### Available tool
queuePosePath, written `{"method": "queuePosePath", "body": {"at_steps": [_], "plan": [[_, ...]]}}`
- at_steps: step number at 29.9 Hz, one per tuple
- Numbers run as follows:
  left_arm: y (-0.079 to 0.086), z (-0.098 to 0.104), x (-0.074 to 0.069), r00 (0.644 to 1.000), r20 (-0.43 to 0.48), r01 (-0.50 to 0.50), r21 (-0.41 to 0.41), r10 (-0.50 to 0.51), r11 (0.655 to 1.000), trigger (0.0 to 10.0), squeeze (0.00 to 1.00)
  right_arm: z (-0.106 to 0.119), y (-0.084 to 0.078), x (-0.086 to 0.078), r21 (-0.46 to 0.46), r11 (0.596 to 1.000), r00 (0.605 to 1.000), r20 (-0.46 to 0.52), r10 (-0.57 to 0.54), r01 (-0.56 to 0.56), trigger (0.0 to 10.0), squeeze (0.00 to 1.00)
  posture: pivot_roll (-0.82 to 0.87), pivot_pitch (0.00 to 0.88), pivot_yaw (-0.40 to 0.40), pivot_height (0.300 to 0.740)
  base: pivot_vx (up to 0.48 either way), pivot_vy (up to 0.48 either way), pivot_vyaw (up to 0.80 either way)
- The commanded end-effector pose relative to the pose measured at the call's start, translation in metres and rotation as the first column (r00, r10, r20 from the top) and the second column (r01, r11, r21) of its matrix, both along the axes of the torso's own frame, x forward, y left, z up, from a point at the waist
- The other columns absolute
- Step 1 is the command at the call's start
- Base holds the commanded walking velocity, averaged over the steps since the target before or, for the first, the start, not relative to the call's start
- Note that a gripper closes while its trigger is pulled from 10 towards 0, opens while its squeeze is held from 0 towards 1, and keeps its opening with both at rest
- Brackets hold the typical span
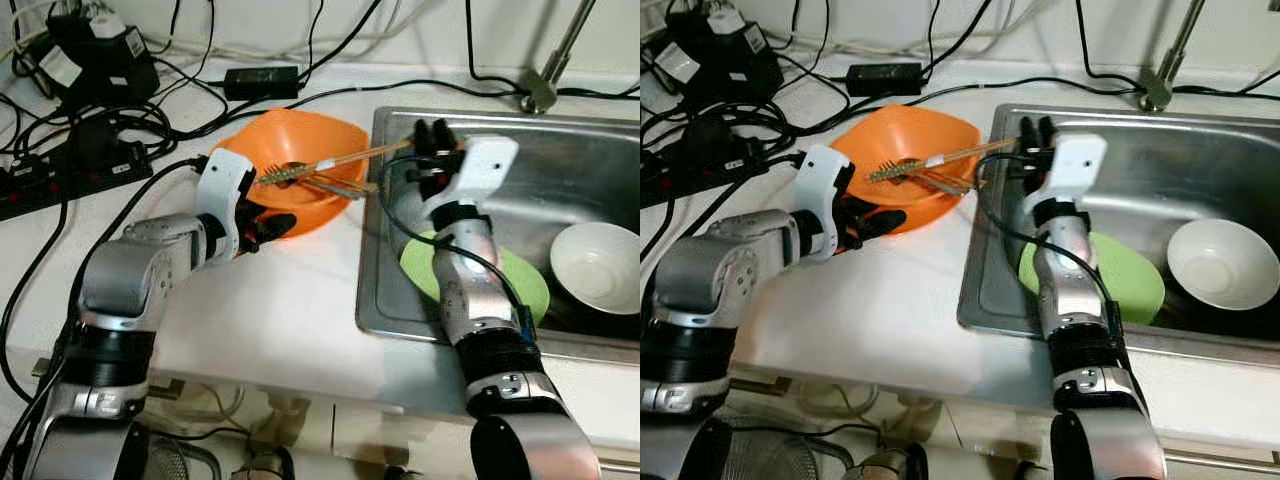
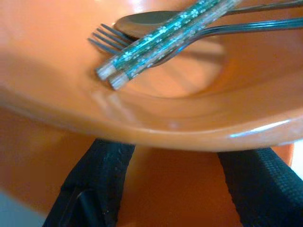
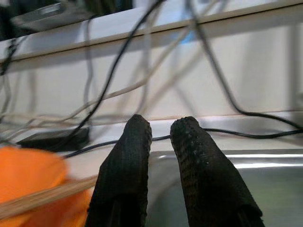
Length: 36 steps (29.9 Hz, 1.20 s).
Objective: Kitchen organization
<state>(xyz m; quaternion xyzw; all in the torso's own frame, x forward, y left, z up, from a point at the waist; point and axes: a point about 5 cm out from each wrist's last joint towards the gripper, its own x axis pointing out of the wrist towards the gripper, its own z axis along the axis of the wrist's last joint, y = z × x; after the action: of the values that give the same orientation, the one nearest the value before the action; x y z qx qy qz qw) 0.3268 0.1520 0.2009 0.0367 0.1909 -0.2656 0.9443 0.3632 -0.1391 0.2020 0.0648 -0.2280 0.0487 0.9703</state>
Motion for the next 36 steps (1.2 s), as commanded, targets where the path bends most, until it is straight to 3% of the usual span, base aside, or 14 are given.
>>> {"method": "queuePosePath", "body": {"at_steps": [1,9,23,36], "plan": [[0.005,-0.027,-0.007,0.991,-0.129,-0.04,0.033,0.044,0.999,10.0,0.0,0.028,0.0,-0.001,0.029,1.0,0.995,0.1,-0.002,-0.001,10.0,0.0,0.19,0.096,0.084,0.74,0.0,0.0,0.0],[0.0,-0.028,-0.01,0.99,-0.126,-0.065,0.02,0.067,0.998,10.0,0.0,0.048,-0.003,-0.003,0.03,1.0,0.986,0.167,0.003,-0.009,10.0,0.0,0.17,0.092,0.069,0.74,0.0,0.0,0.0],[0.011,-0.011,-0.03,0.989,-0.102,-0.102,0.039,0.105,0.994,10.0,0.0,0.01,-0.012,0.002,0.028,0.999,1.0,0.01,-0.023,0.023,10.0,0.0,0.22,0.097,0.059,0.74,0.0,0.0,0.0],[0.016,-0.004,-0.062,0.996,-0.08,-0.039,0.059,0.044,0.998,10.0,0.0,0.0,-0.011,0.006,0.031,0.999,0.999,-0.037,-0.017,0.018,10.0,0.0,0.26,0.127,0.029,0.74,0.0,0.0,0.0]]}}
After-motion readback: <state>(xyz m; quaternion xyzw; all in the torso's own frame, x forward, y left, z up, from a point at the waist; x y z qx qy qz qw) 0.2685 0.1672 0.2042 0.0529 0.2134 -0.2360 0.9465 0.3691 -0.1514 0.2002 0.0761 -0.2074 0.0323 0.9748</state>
